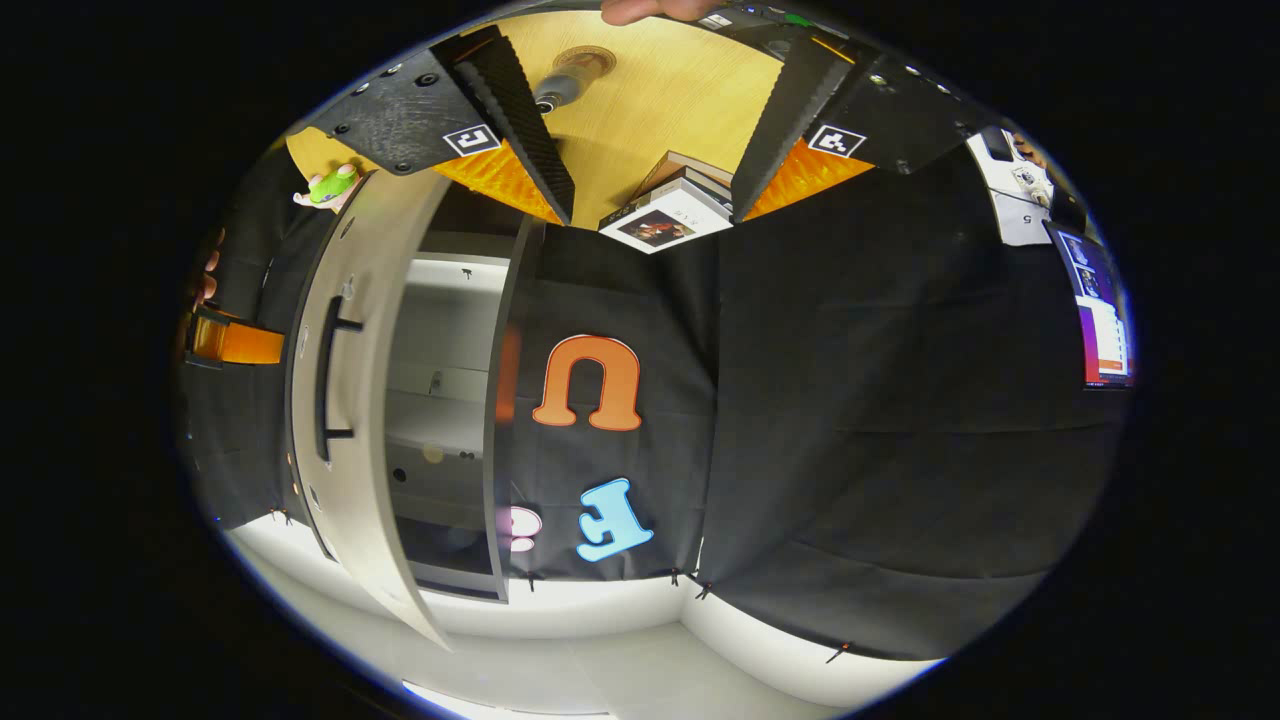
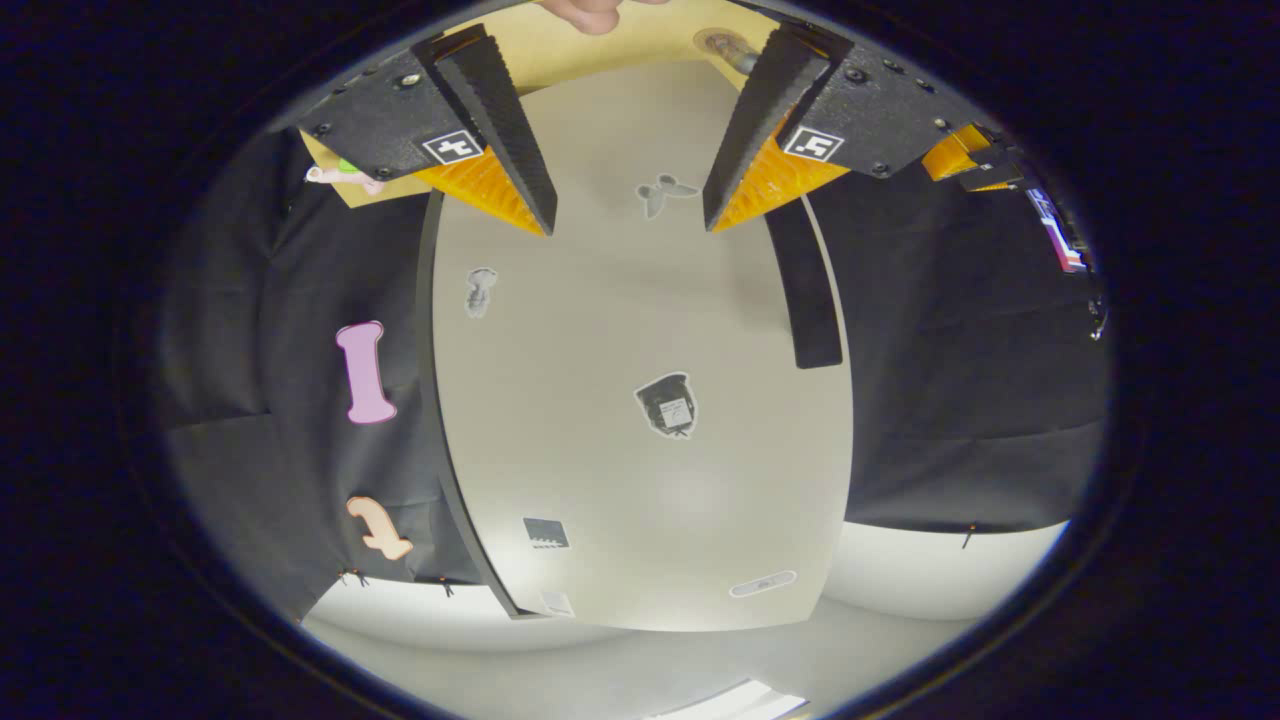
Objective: Open the cabinet door with the right hand, grasp the bottle in the cabinet with the left hand and place it on the coaster, then close the cabinet door with the right hand.
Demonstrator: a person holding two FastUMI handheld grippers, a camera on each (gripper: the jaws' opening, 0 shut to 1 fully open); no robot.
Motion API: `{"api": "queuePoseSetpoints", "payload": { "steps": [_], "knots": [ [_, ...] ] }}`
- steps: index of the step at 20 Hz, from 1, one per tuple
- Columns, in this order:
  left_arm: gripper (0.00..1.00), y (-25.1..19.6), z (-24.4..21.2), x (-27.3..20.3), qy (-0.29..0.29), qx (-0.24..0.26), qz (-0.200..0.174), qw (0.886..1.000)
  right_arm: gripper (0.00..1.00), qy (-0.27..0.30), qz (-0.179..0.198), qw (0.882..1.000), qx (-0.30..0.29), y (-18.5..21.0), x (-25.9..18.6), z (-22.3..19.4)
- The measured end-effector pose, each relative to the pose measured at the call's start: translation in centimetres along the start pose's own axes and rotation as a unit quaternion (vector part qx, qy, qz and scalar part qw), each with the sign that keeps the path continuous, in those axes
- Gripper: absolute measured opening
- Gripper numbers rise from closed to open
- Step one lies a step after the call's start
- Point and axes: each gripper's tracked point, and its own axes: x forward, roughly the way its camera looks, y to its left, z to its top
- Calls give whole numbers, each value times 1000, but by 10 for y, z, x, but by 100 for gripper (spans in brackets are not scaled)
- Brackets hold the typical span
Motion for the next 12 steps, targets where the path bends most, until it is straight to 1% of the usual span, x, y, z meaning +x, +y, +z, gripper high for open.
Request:
{"api": "queuePoseSetpoints", "payload": {
  "steps": [2, 5, 6, 7, 9, 10, 11, 12],
  "knots": [
    [96, -9, 4, 0, -5, 9, -11, 1000, 95, 9, -6, 1000, 6, -8, -2, -5],
    [95, -37, 7, 7, -10, 37, -48, 998, 98, 11, -36, 999, 4, -29, -13, -7],
    [95, -51, 5, 7, -2, 46, -67, 997, 95, 9, -47, 999, 3, -36, -17, -6],
    [95, -65, 0, 5, 8, 54, -87, 995, 98, 8, -58, 998, 2, -43, -21, -8],
    [95, -96, -10, 6, 22, 67, -132, 989, 98, 11, -77, 997, 3, -54, -29, -11],
    [100, -110, -13, 5, 27, 77, -153, 985, 98, 13, -86, 996, 3, -60, -34, -13],
    [100, -122, -14, 4, 28, 89, -170, 981, 98, 15, -98, 995, 4, -66, -40, -14],
    [95, -134, -16, 2, 30, 98, -186, 977, 98, 15, -107, 994, 6, -71, -45, -16]
  ]
}}
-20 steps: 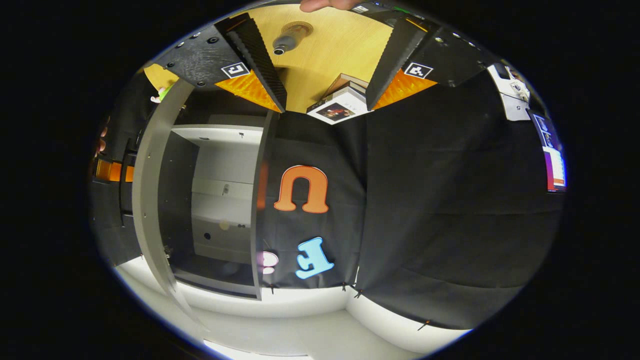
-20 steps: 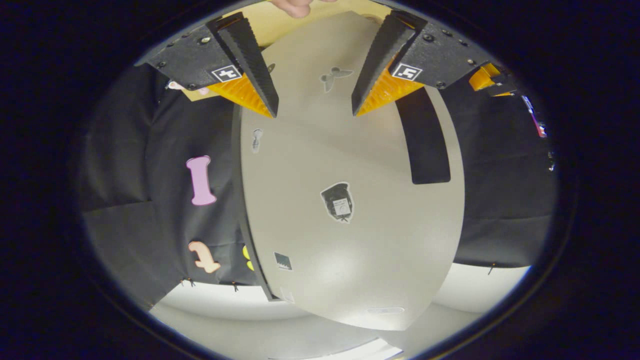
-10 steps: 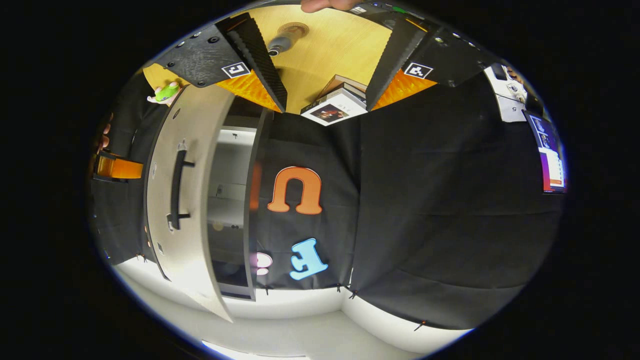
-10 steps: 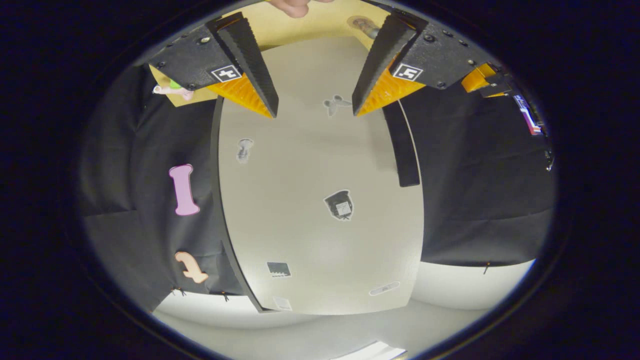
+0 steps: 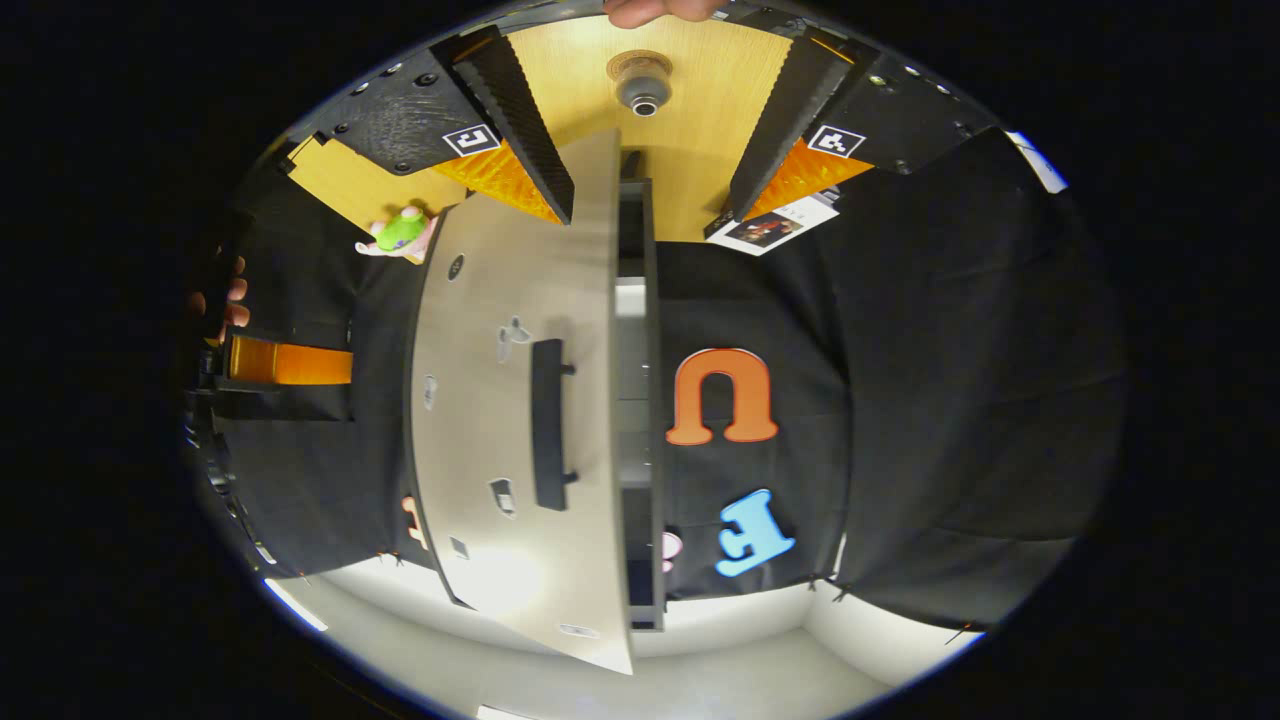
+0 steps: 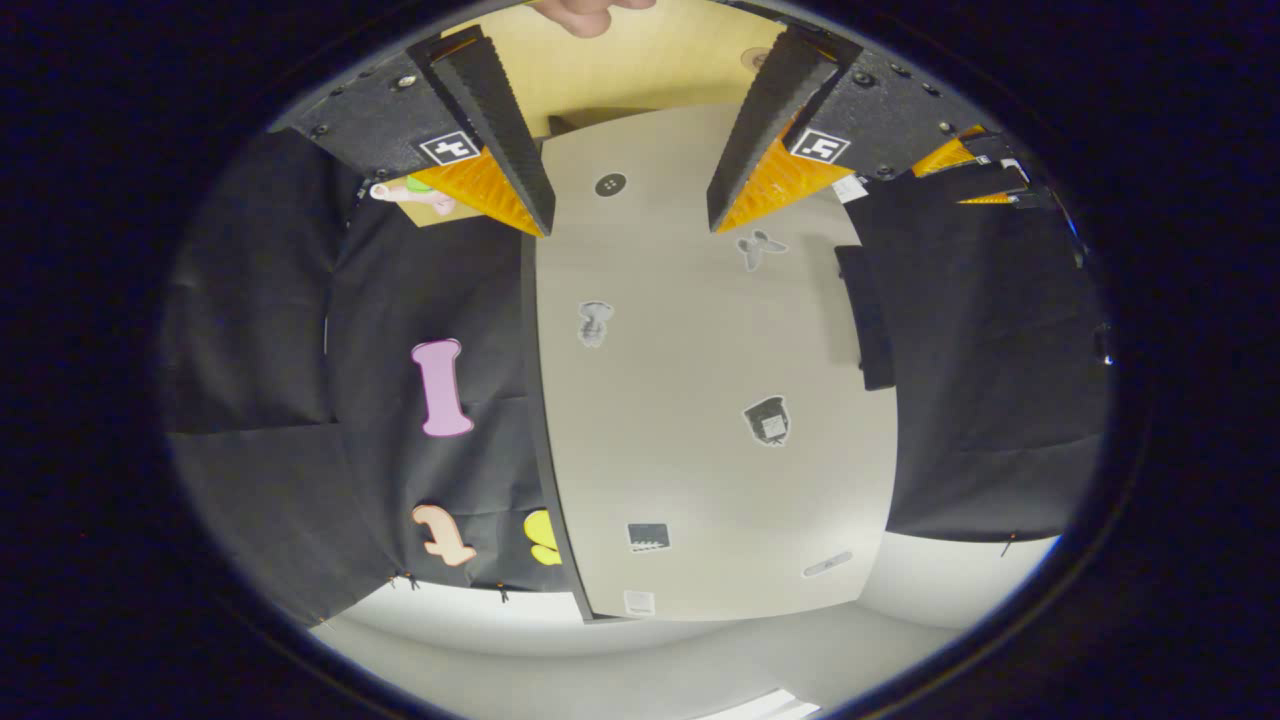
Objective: Open the cabinet door with the right hand, grasp the bottle in the cabinet with the left hand and place it on the coaster, then close the cabinet door with the right hand.
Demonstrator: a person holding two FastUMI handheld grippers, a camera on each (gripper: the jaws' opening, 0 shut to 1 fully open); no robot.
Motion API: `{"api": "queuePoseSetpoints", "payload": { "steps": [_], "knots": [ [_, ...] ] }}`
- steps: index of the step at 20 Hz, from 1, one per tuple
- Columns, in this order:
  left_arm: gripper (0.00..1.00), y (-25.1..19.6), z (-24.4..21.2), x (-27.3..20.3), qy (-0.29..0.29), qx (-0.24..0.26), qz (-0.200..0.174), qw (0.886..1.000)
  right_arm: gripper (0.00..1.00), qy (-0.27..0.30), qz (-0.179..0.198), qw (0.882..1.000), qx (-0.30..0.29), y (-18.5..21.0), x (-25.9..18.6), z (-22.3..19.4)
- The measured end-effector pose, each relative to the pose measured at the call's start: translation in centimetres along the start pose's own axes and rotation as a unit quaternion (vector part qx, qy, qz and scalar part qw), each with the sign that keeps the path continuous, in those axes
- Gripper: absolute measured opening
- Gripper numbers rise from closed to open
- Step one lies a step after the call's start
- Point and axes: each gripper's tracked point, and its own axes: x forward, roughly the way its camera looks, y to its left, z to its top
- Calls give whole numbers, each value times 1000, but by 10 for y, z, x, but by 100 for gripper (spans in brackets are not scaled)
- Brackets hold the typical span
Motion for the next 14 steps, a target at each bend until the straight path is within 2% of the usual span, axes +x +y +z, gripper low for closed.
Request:
{"api": "queuePoseSetpoints", "payload": {
  "steps": [2, 3, 4, 8, 11, 14],
  "knots": [
    [95, -19, 2, 6, 1, 8, -25, 1000, 98, 4, -16, 1000, 4, -11, -9, -3],
    [100, -26, 3, 9, 3, 10, -32, 999, 98, 7, -23, 1000, 5, -16, -13, -4],
    [96, -31, 4, 10, 5, 15, -36, 999, 98, 10, -29, 999, 7, -20, -16, -6],
    [96, -50, 11, 12, 1, 9, -59, 998, 98, 21, -46, 999, 14, -31, -32, -13],
    [96, -56, 12, 9, -3, 9, -70, 998, 98, 25, -54, 998, 14, -38, -42, -17],
    [96, -58, 11, 6, -3, 11, -65, 998, 98, 36, -51, 998, 15, -41, -48, -26]
  ]
}}
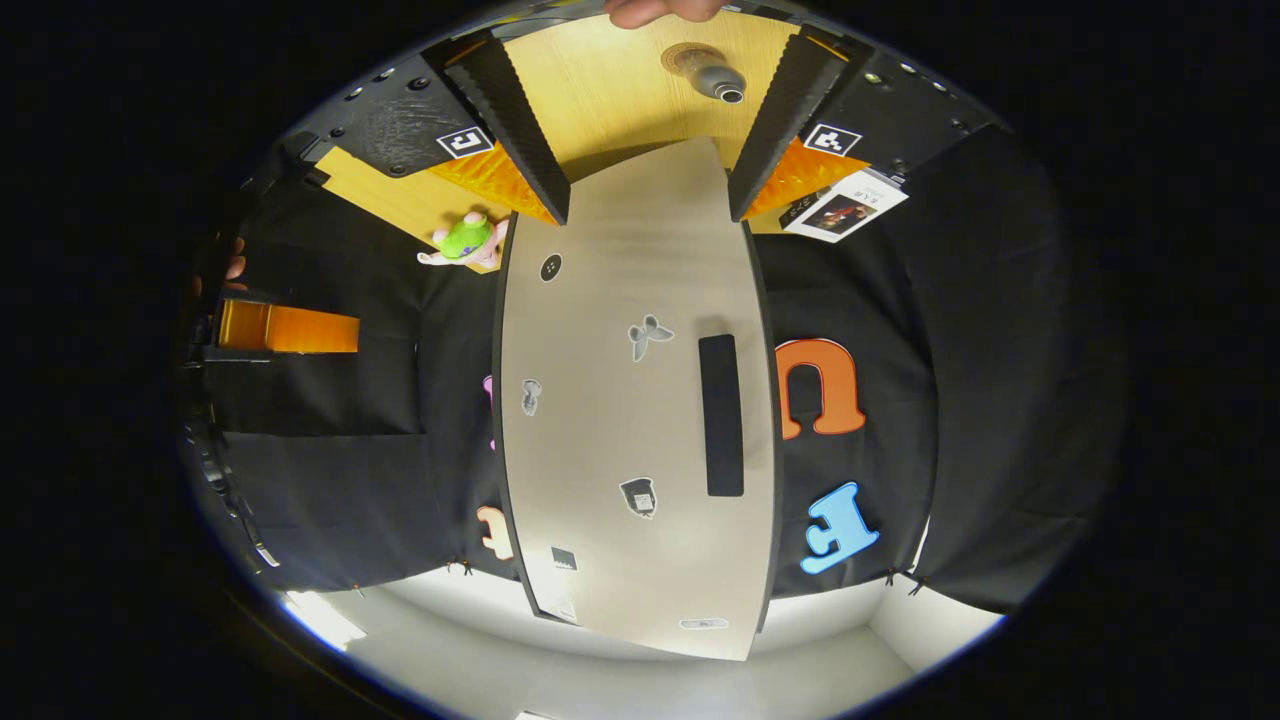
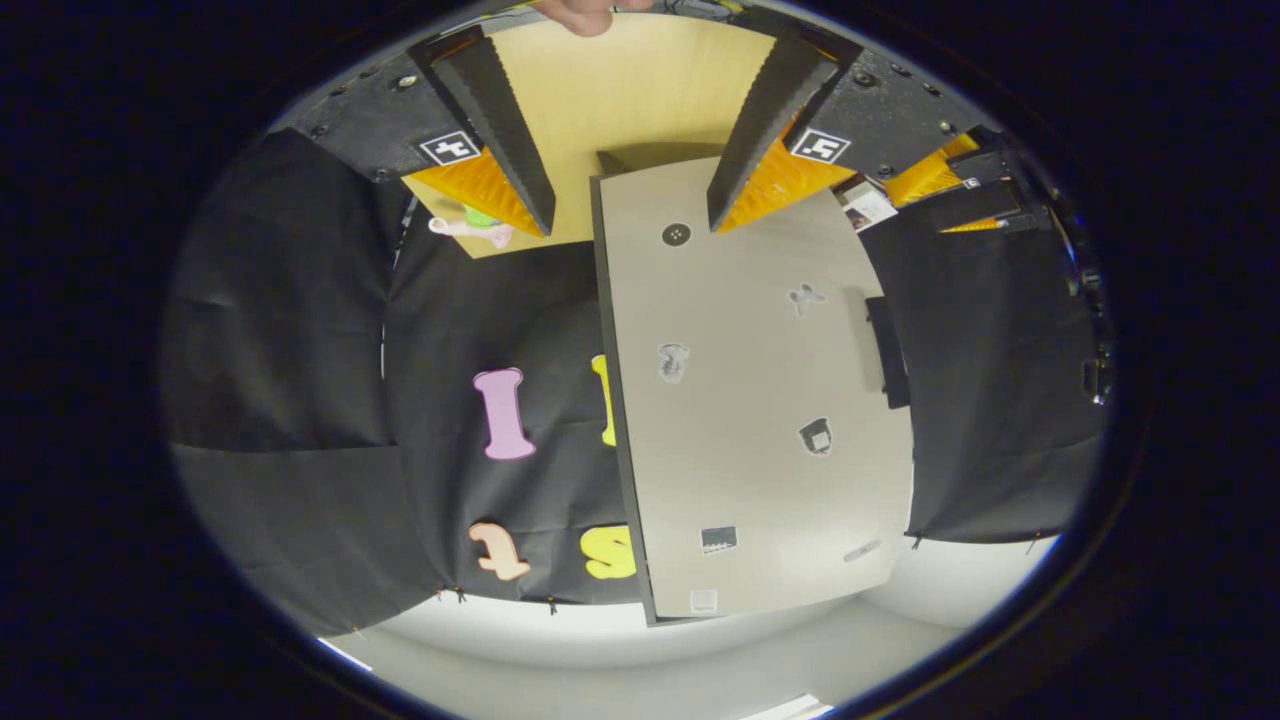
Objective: Open the cabinet door with the right hand, grasp the bottle in the cabinet with the left hand and place it on the coaster, then close the cabinet door with the right hand.
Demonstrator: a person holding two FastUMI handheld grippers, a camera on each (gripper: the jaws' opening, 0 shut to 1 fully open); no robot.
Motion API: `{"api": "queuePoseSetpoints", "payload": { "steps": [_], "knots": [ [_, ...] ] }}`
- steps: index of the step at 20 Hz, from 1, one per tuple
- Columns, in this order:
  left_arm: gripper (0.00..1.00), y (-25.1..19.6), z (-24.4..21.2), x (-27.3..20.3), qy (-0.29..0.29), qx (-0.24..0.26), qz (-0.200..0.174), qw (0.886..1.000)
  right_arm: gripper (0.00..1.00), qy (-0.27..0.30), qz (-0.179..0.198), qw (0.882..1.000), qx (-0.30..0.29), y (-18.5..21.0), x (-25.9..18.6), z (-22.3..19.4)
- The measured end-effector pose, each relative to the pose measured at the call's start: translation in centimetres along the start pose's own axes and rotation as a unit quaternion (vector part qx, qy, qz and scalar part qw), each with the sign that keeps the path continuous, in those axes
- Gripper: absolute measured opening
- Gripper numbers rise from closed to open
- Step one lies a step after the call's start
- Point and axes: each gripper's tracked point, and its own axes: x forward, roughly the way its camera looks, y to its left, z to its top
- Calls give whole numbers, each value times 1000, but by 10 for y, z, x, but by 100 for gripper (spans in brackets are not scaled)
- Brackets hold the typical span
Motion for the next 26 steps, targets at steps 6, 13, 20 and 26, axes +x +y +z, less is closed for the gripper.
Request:
{"api": "queuePoseSetpoints", "payload": {
  "steps": [6, 13, 20, 26],
  "knots": [
    [96, -7, 7, -1, -8, -12, 23, 1000, 97, 12, 19, 1000, 2, -6, 3, -5],
    [97, -22, 7, 7, 6, -22, -51, 998, 98, 9, 12, 999, 29, 18, 24, 3],
    [100, 3, 0, 13, 3, -34, -77, 996, 98, 12, 3, 1000, -1, 57, 26, -6],
    [96, -1, 13, 20, -14, -49, -83, 995, 98, 0, 30, 1000, 4, 72, 33, -4]
  ]
}}
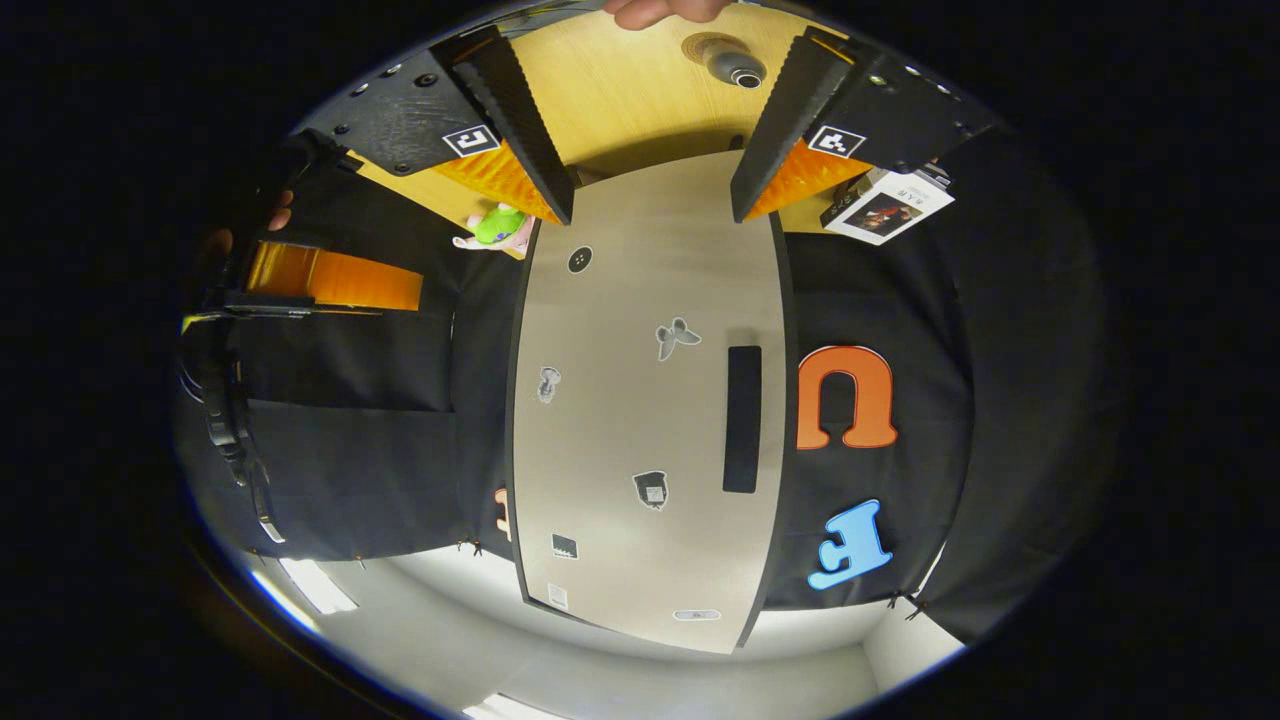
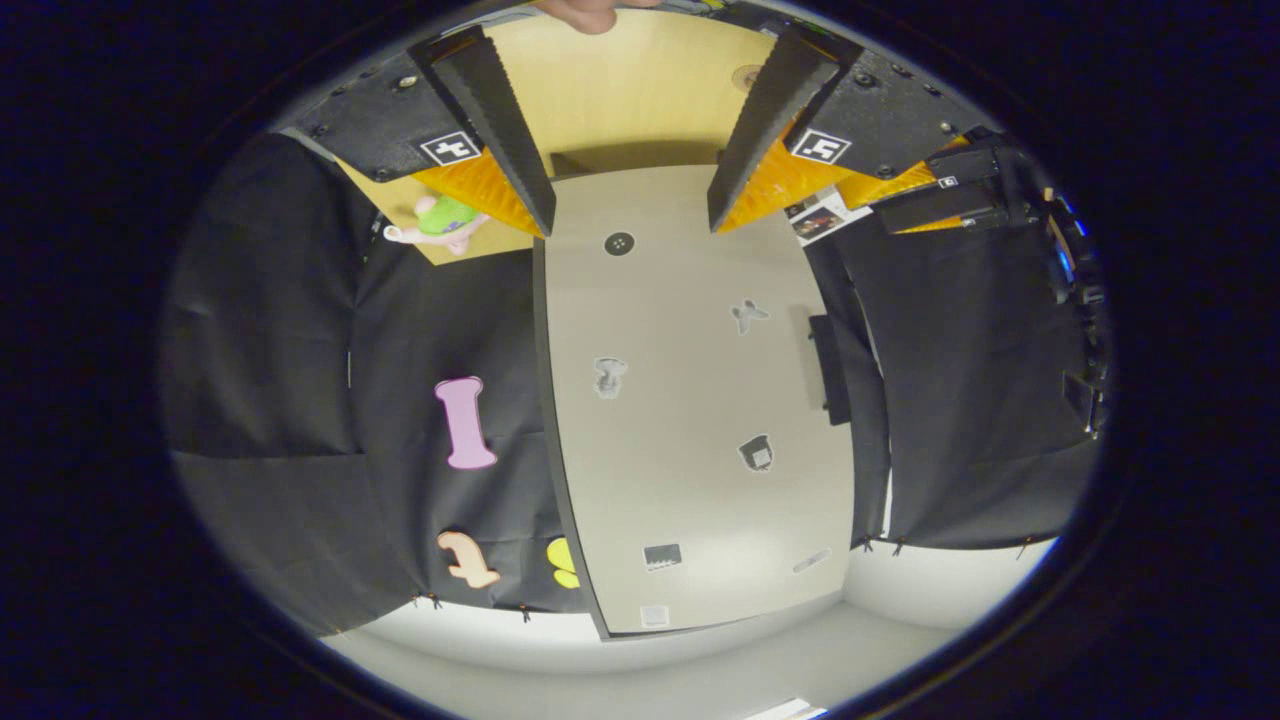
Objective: Open the cabinet door with the right hand, grasp the bottle in the cabinet with the left hand and place it on the coaster, then close the cabinet door with the right hand.
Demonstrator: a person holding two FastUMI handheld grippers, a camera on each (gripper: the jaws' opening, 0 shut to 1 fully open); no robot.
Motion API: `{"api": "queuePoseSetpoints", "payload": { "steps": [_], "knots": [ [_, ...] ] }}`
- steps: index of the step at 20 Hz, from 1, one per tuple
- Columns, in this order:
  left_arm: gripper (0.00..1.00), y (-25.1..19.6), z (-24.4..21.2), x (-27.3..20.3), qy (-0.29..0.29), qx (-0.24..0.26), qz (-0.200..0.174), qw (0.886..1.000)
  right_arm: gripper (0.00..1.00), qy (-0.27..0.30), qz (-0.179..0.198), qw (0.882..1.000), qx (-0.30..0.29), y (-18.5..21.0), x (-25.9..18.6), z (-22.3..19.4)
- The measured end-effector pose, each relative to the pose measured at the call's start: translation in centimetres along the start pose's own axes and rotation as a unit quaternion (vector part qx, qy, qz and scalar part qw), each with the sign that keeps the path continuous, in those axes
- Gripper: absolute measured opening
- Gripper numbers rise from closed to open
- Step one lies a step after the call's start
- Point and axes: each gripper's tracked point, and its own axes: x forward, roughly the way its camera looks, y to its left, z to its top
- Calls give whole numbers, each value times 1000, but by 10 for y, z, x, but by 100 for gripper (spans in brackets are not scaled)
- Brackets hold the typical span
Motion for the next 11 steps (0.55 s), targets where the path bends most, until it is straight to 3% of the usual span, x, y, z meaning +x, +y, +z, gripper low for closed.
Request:
{"api": "queuePoseSetpoints", "payload": {
  "steps": [3, 5, 11],
  "knots": [
    [95, 1, 9, -4, -10, 7, 17, 1000, 98, -5, 0, 1000, 0, -8, 3, 8],
    [96, 13, 11, -4, -15, 17, 48, 999, 98, -12, -5, 1000, 1, -14, 4, 16],
    [95, 24, 9, 2, -10, 10, 54, 998, 98, -2, -12, 1000, -6, -15, 6, 10]
  ]
}}
